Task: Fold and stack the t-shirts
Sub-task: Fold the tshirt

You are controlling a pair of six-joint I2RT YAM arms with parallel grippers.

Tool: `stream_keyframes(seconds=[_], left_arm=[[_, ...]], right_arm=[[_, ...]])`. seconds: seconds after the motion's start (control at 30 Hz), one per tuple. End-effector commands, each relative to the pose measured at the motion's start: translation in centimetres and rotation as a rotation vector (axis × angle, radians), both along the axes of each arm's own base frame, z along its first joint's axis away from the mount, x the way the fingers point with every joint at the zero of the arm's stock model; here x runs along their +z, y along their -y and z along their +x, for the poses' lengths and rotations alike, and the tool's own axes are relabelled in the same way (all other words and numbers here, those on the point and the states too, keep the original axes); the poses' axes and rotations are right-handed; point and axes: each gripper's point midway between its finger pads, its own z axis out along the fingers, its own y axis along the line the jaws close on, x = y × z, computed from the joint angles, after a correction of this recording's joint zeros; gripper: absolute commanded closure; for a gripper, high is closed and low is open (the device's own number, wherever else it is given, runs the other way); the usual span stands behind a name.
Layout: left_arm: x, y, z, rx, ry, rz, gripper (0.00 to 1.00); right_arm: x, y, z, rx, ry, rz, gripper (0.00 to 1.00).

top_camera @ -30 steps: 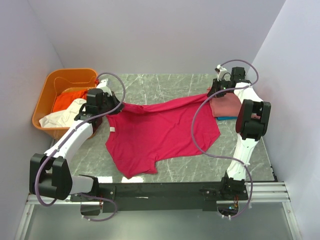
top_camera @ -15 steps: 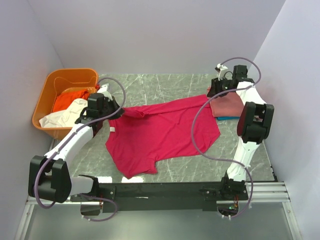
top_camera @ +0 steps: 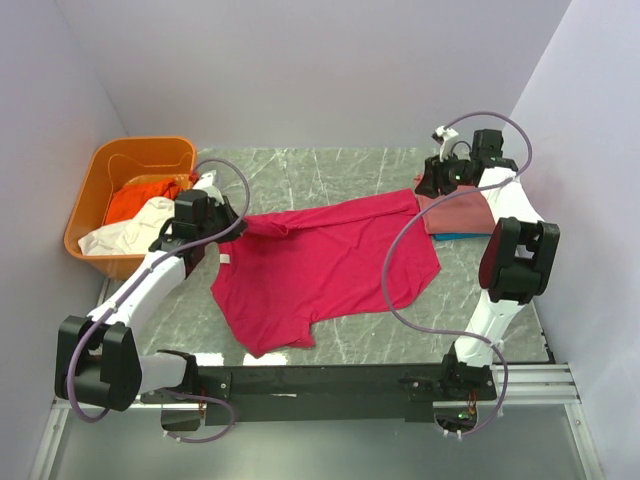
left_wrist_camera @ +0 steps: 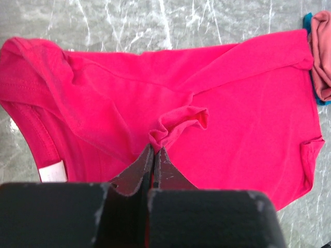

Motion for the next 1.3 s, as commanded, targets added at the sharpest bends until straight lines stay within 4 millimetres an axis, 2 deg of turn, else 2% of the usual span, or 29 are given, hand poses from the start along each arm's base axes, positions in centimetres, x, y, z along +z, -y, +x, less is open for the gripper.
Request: stream_keyframes(seconds=[0.0, 0.2, 0.33, 0.37, 0.4, 0.43, 0.47, 0.5, 0.53, 0.57, 0.6, 0.63, 0.7, 0.73, 0.77, 0.8, 0.87, 0.9, 1.0, 1.03, 1.07, 1.1, 1.17, 1.2, 1.27], left_arm=[[0.6, 0.5, -0.5, -0.012, 0.012, -0.028, 0.99], [-1.3, 0.8, -1.7, -0.018, -0.059, -0.038, 0.99], [-2.4, 1.5, -3.1, -0.052, -0.115, -0.056, 0.8], [-2.3, 1.7, -3.4, -0.068, -0.118, -0.062, 0.65], [-2.1, 1.8, -3.8, -0.083, -0.116, -0.054, 0.55], [-0.5, 1.9, -3.9, -0.101, -0.07, -0.058, 0.43], [0.6, 1.9, -4.0, -0.111, -0.044, -0.054, 0.38], [1.4, 1.7, -4.1, -0.132, -0.018, -0.026, 0.36], [4.0, 1.7, -3.9, -0.147, 0.049, -0.014, 0.3], [5.0, 1.6, -3.7, -0.178, 0.092, 0.026, 0.28], [6.8, 1.6, -3.4, -0.198, 0.143, 0.045, 0.26], [6.9, 1.7, -3.4, -0.222, 0.15, 0.067, 0.23], [7.6, 2.0, -2.9, -0.293, 0.19, 0.128, 0.23], [6.0, 2.2, -2.8, -0.329, 0.133, 0.143, 0.23], [5.3, 2.3, -2.7, -0.359, 0.114, 0.165, 0.23], [5.3, 2.8, -2.5, -0.389, 0.102, 0.163, 0.23], [2.8, 3.6, -2.4, -0.419, 0.022, 0.185, 0.24], [1.7, 4.6, -2.4, -0.44, -0.007, 0.207, 0.25], [0.2, 6.2, -2.3, -0.452, -0.033, 0.249, 0.27], [-1.0, 7.3, -2.4, -0.461, -0.057, 0.285, 0.28], [-1.2, 7.9, -2.1, -0.45, -0.057, 0.29, 0.3], [-2.3, 8.3, -2.0, -0.451, -0.084, 0.307, 0.32], [-3.2, 8.8, -1.7, -0.422, -0.095, 0.352, 0.36], [-3.8, 9.2, -1.4, -0.414, -0.102, 0.366, 0.43], [-4.5, 9.6, -1.2, -0.403, -0.114, 0.371, 0.51]], right_arm=[[1.2, -0.1, -0.5, 0.02, 0.038, 0.003, 0.46], [1.1, -0.6, -1.4, 0.029, 0.03, 0.021, 0.46], [1.1, -0.7, -1.9, 0.03, 0.028, 0.023, 0.46], [1.3, -0.7, -2.0, 0.031, 0.029, 0.024, 0.46], [1.2, -0.7, -2.3, 0.031, 0.023, 0.025, 0.46], [1.2, -0.8, -2.4, 0.035, 0.023, 0.025, 0.46], [1.6, -0.9, -2.7, 0.039, 0.032, 0.024, 0.46], [1.5, -1.0, -3.1, 0.043, 0.022, 0.027, 0.46], [1.6, -1.0, -3.4, 0.046, 0.023, 0.026, 0.46], [2.2, -1.1, -3.7, 0.052, 0.036, 0.023, 0.46], [2.1, -1.4, -4.3, 0.061, 0.027, 0.032, 0.46], [2.2, -1.4, -4.8, 0.066, 0.024, 0.035, 0.46], [2.5, -2.0, -6.1, 0.091, 0.014, 0.048, 0.46], [2.5, -2.1, -6.6, 0.097, 0.009, 0.052, 0.46], [3.1, -2.2, -7.1, 0.104, 0.026, 0.05, 0.46], [2.6, -2.5, -7.9, 0.11, 0.009, 0.056, 0.46], [3.3, -2.7, -8.9, 0.117, 0.027, 0.056, 0.46], [2.7, -2.8, -9.5, 0.117, 0.013, 0.061, 0.46], [2.5, -3.1, -10.8, 0.119, 0.003, 0.067, 0.46], [2.4, -3.1, -11.1, 0.121, -0.004, 0.071, 0.46], [2.1, -3.2, -11.5, 0.12, -0.009, 0.073, 0.46], [2.0, -3.2, -11.6, 0.121, -0.011, 0.074, 0.46], [2.0, -3.3, -11.8, 0.118, -0.011, 0.078, 0.46], [1.8, -3.3, -12.0, 0.113, -0.017, 0.082, 0.46], [1.6, -3.3, -12.1, 0.11, -0.019, 0.086, 0.46]])
